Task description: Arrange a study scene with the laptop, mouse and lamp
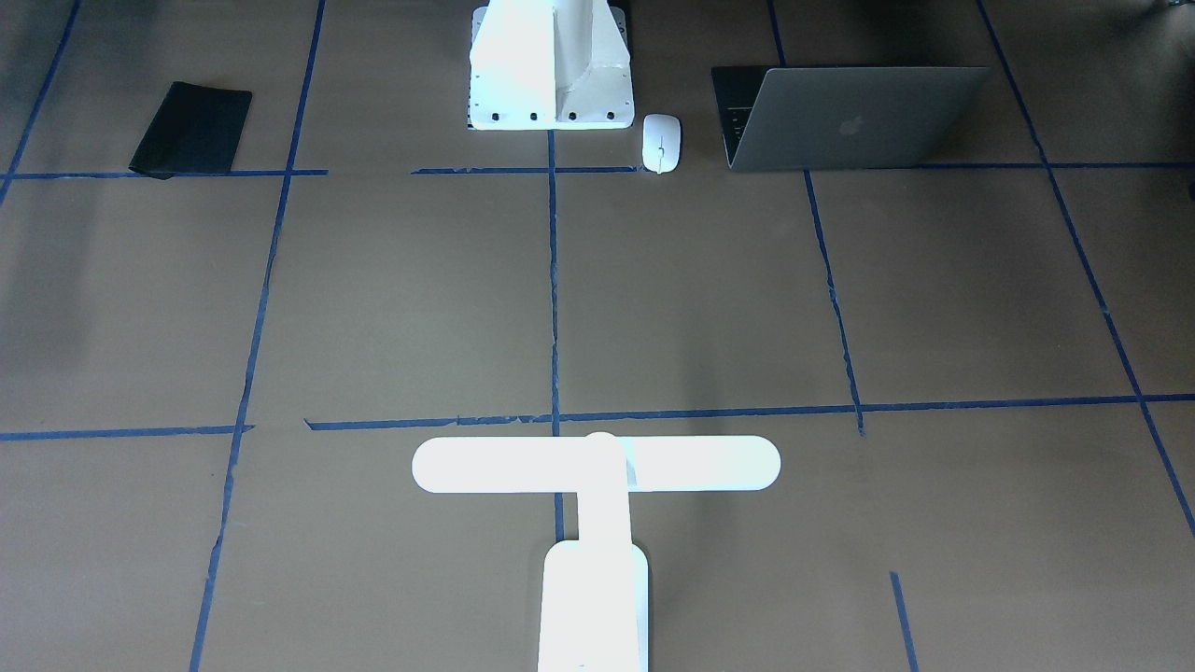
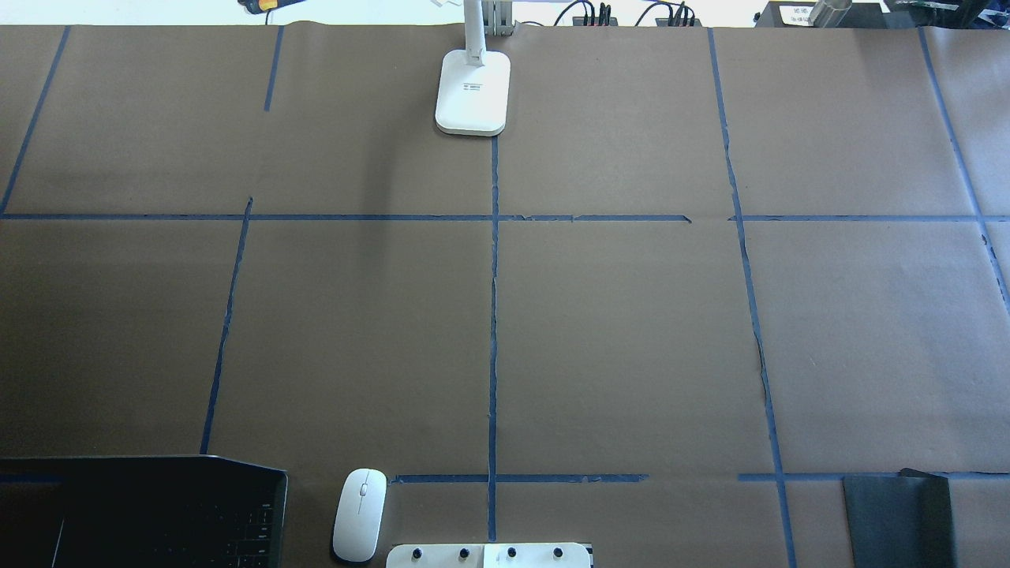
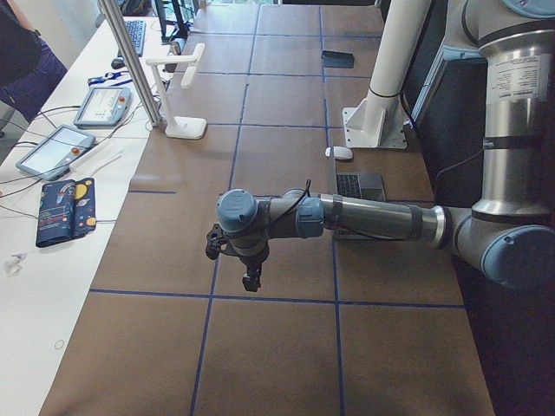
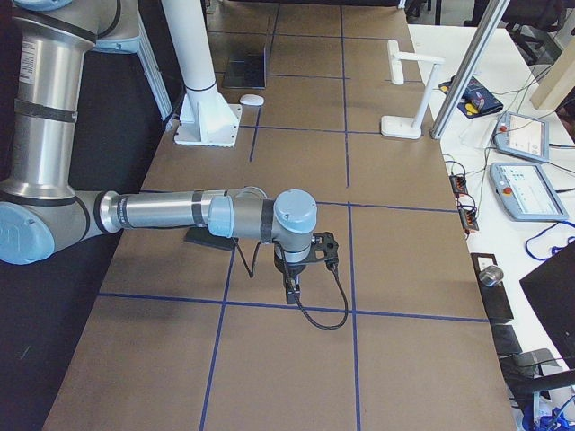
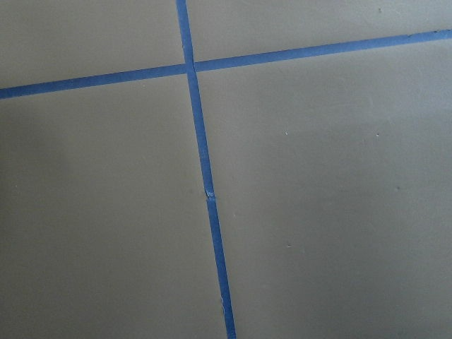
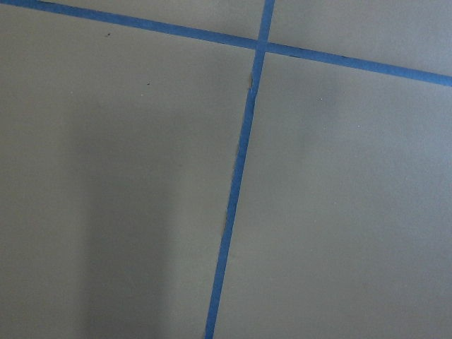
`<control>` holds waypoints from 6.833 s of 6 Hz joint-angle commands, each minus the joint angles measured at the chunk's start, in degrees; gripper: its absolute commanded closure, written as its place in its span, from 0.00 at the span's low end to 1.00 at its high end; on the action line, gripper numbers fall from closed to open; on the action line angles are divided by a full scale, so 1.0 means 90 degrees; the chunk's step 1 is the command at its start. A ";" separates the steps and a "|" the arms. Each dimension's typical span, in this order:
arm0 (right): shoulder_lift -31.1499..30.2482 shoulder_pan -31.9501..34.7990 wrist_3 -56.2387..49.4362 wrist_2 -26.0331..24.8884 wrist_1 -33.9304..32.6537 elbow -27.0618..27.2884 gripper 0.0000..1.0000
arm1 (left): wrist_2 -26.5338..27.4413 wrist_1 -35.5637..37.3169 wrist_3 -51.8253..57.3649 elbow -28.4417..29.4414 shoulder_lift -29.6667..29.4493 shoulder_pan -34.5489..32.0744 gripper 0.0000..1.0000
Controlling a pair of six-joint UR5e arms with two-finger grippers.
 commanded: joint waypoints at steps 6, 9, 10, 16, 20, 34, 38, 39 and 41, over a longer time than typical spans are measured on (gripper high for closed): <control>0.0003 0.0000 0.0010 0.0010 0.0010 0.0029 0.00 | 0.0039 -0.0534 -0.0029 -0.0134 -0.0566 0.0127 0.00; 0.0003 0.0000 0.0010 0.0010 0.0010 0.0029 0.00 | 0.0446 -0.0859 -0.1658 -0.0172 -0.1258 0.0934 0.00; 0.0003 0.0000 0.0010 0.0020 0.0010 0.0029 0.00 | 0.0459 -0.1062 -0.1718 -0.0801 -0.1057 0.1198 0.00; -0.0007 0.0000 0.0010 0.0010 0.0000 0.0019 0.00 | 0.0479 -0.2933 -0.1262 -0.3830 0.0755 0.4175 0.00; -0.0007 0.0000 0.0010 0.0010 0.0000 0.0019 0.00 | 0.1195 -0.3428 0.0300 -0.3884 0.1404 0.5457 0.00; 0.0003 -0.0009 0.0010 0.0020 0.0000 0.0000 0.00 | 0.1309 -0.0494 0.3740 -0.2903 -0.1893 0.3790 1.00; 0.0003 -0.0010 0.0019 0.0020 0.0000 0.0000 0.00 | 0.1309 -0.1021 0.2847 0.0552 -0.4984 0.3789 1.00; 0.0003 -0.0010 0.0019 0.0020 0.0000 0.0000 0.00 | 0.1309 -0.1615 0.2455 0.1362 -0.5483 0.3799 1.00; 0.0003 -0.0009 0.0019 0.0020 0.0000 0.0000 0.00 | 0.1474 -0.1854 0.2344 0.2433 -0.6269 0.3799 1.00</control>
